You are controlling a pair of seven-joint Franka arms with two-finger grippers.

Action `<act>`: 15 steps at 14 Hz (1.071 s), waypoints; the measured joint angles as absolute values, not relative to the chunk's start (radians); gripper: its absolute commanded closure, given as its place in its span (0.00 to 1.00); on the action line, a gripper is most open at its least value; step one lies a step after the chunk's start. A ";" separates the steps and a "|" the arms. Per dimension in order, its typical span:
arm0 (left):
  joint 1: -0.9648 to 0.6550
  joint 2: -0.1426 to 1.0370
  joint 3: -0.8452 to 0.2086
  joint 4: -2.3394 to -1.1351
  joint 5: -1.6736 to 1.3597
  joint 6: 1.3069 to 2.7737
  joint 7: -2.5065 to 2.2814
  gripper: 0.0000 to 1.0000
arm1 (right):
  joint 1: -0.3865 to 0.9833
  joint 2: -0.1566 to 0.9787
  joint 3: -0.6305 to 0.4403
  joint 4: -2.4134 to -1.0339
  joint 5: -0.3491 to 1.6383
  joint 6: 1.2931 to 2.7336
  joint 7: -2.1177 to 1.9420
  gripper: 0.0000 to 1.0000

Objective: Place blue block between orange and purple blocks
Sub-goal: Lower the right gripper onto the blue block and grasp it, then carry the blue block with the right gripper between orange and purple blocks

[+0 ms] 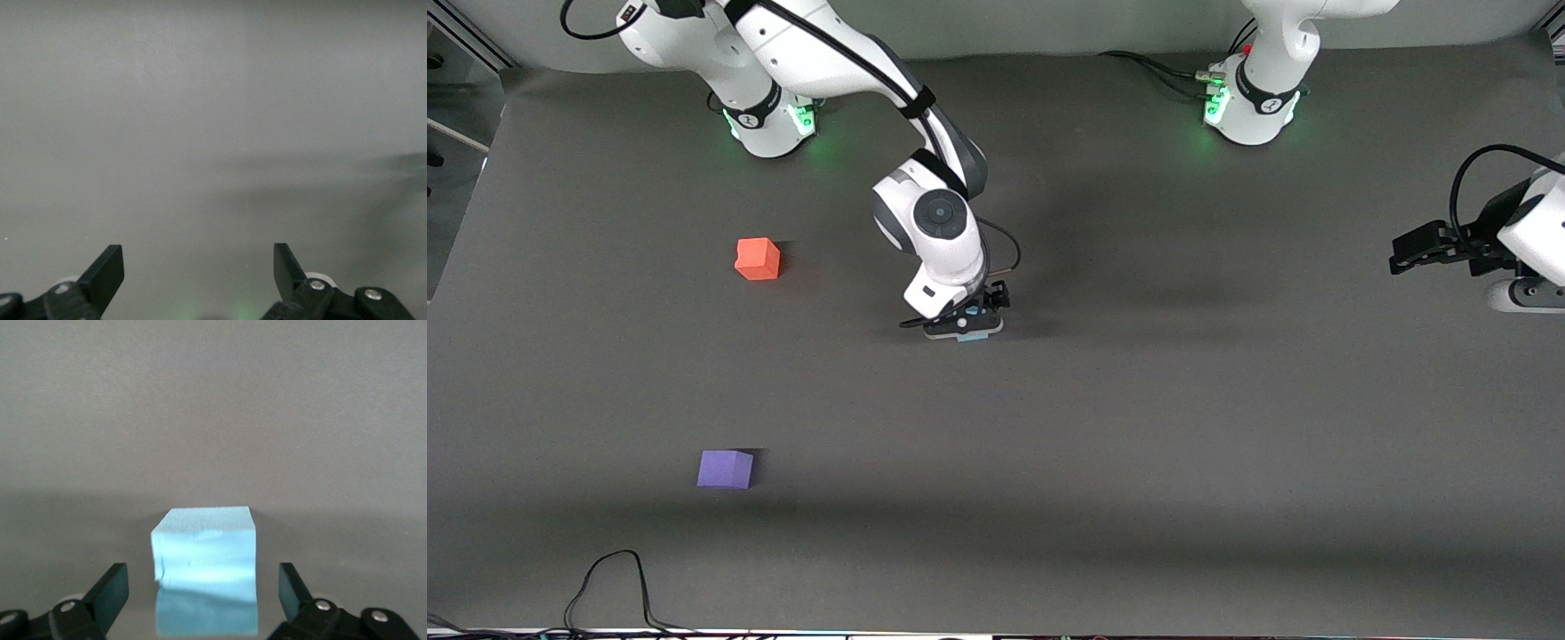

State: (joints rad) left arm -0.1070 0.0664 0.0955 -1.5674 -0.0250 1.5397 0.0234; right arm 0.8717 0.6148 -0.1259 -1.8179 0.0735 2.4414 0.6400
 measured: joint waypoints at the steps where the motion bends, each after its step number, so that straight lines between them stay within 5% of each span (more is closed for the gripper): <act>1: -0.107 0.066 0.095 -1.567 -0.021 1.540 0.024 0.00 | 0.872 0.622 -0.126 -1.818 0.073 2.447 0.640 0.00; 5: -0.074 0.066 0.055 -1.567 -0.016 1.540 0.024 0.00 | 0.872 0.625 -0.126 -1.818 0.073 2.449 0.640 0.05; 10: -0.051 0.066 0.033 -1.567 -0.014 1.540 0.024 0.00 | 0.872 0.625 -0.126 -1.818 0.074 2.449 0.662 0.47; 15: -0.049 0.066 0.032 -1.567 -0.013 1.540 0.026 0.00 | 0.868 0.599 -0.140 -1.798 0.074 2.385 0.673 0.49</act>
